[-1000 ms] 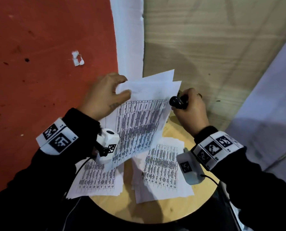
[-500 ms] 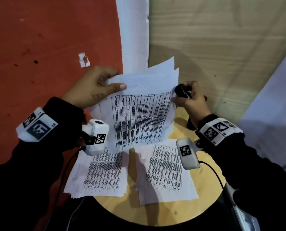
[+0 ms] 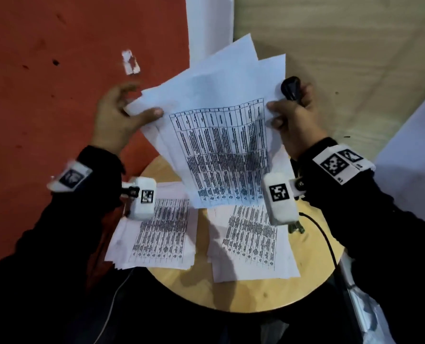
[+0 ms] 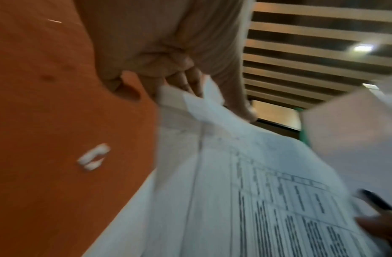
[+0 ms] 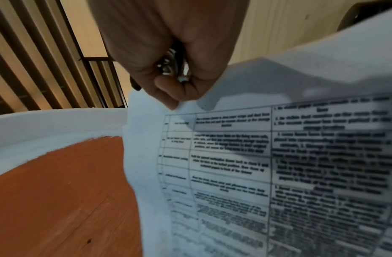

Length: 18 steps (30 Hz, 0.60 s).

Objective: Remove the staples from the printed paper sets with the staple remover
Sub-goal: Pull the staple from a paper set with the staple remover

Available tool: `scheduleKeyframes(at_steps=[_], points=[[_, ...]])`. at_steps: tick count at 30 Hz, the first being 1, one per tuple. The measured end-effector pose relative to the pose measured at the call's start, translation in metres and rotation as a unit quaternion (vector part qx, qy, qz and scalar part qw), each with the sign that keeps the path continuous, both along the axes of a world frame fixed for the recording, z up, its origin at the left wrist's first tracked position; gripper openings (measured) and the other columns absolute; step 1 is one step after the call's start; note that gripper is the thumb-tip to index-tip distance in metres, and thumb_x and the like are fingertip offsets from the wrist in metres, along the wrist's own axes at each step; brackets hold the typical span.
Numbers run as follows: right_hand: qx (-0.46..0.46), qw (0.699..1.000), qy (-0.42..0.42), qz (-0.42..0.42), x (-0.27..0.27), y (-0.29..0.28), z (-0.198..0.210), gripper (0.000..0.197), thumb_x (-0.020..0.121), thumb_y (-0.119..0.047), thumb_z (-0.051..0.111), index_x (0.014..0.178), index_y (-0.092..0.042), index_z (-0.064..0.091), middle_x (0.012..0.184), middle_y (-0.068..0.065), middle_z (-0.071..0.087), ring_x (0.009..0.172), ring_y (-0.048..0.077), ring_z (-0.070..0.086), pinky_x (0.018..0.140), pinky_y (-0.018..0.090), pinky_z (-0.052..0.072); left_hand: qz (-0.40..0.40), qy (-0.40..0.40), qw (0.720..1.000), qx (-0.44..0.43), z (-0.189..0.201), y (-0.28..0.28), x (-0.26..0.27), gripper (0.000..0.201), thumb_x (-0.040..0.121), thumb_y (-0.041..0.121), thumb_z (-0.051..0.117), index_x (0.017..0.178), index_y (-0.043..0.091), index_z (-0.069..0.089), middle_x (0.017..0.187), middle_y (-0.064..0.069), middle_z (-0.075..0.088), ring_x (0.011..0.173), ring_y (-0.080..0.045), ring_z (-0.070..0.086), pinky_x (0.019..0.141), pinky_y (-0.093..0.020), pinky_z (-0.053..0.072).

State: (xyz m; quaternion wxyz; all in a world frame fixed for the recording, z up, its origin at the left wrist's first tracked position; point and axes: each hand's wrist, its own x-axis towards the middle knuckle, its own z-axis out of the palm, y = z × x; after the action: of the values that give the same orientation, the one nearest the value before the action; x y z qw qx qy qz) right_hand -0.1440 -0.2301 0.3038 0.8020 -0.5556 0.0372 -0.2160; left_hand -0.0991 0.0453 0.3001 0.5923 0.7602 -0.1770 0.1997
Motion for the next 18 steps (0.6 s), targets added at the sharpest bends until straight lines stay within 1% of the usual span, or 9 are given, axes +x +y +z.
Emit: scheduleKeyframes(at_steps=[2,4,5,8,10,12,14,16,18], points=[[0.044,0.999,0.007,0.016,0.002,0.007,-0.001,0.037,0.082,0.019,0.045,0.078,-0.017,0.036,0.077,-0.004,0.042,0.047,0.003,0.042,0.038,0.014,0.030,-0.025,0.106,0.986,-0.126,-0.046,0.010,-0.008,0.068,0.065,0.023,0.082,0.119,0.023,0.040,0.080,0.015,0.065,0.067,0.011,0.060,0.062,-0.009,0.048],[0.069,0.997,0.027,0.027,0.008,0.018,-0.007,0.039,0.082,0.019,0.045,0.076,-0.018,0.034,0.070,-0.003,0.039,0.045,0.003,0.038,0.036,0.013,0.026,-0.058,0.198,0.965,-0.160,-0.087,0.007,-0.021,0.082,0.054,0.019,0.085,0.119,0.026,0.036,0.081,0.011,0.065,0.064,0.007,0.061,0.055,-0.012,0.049],[0.075,0.996,0.041,0.029,0.012,0.025,-0.012,0.040,0.082,0.018,0.046,0.075,-0.019,0.033,0.067,-0.003,0.038,0.044,0.003,0.037,0.035,0.013,0.025,-0.059,0.213,0.962,-0.160,-0.105,0.004,-0.023,0.080,0.052,0.019,0.087,0.115,0.025,0.038,0.079,0.012,0.069,0.066,0.006,0.063,0.057,-0.013,0.050],[0.081,0.992,0.098,0.006,0.024,0.036,-0.034,0.037,0.083,0.015,0.050,0.076,-0.019,0.037,0.069,0.001,0.039,0.039,0.004,0.037,0.033,0.013,0.028,0.017,0.197,0.959,-0.203,-0.128,0.003,-0.010,0.042,0.075,-0.002,0.070,0.100,0.021,0.046,0.076,0.014,0.073,0.073,0.003,0.066,0.067,-0.015,0.052],[0.035,0.989,0.144,-0.015,0.034,0.035,-0.061,0.026,0.084,0.005,0.059,0.087,-0.015,0.043,0.075,0.002,0.043,0.050,0.009,0.042,0.035,0.013,0.032,0.059,0.206,0.955,-0.205,-0.142,0.017,0.006,0.035,0.078,-0.007,0.066,0.094,0.020,0.049,0.076,0.007,0.072,0.070,0.002,0.066,0.067,-0.014,0.051],[-0.015,0.979,0.201,-0.009,0.036,0.031,-0.096,0.030,0.084,-0.008,0.066,0.103,-0.013,0.044,0.081,0.002,0.049,0.062,0.011,0.047,0.042,0.015,0.036,0.085,0.224,0.960,-0.146,-0.163,0.037,0.021,0.029,0.077,-0.002,0.070,0.091,0.017,0.053,0.086,-0.003,0.067,0.070,-0.004,0.063,0.069,-0.016,0.050],[-0.036,0.961,0.274,0.006,0.026,0.027,-0.140,0.036,0.085,-0.013,0.066,0.110,-0.016,0.041,0.083,-0.001,0.055,0.067,0.009,0.054,0.052,0.019,0.037,0.107,0.257,0.959,-0.049,-0.186,0.058,0.037,0.020,0.077,0.004,0.073,0.085,0.013,0.058,0.090,-0.009,0.065,0.065,0.001,0.060,0.064,-0.012,0.045],[-0.024,0.942,0.335,0.021,0.008,0.023,-0.185,0.033,0.086,-0.011,0.065,0.105,-0.016,0.039,0.080,-0.001,0.056,0.064,0.010,0.055,0.053,0.021,0.035,0.110,0.310,0.941,0.074,-0.210,0.075,0.051,0.017,0.077,0.010,0.076,0.080,0.009,0.060,0.078,-0.005,0.060,0.049,0.007,0.052,0.051,-0.009,0.038],[-0.027,0.921,0.388,0.018,-0.009,0.019,-0.225,0.026,0.085,-0.008,0.066,0.088,-0.015,0.041,0.074,0.001,0.057,0.059,0.011,0.054,0.051,0.021,0.035,0.099,0.347,0.920,0.151,-0.240,0.090,0.064,0.027,0.072,0.018,0.081,0.074,0.009,0.055,0.072,-0.007,0.051,0.063,-0.009,0.049,0.058,-0.025,0.033]])
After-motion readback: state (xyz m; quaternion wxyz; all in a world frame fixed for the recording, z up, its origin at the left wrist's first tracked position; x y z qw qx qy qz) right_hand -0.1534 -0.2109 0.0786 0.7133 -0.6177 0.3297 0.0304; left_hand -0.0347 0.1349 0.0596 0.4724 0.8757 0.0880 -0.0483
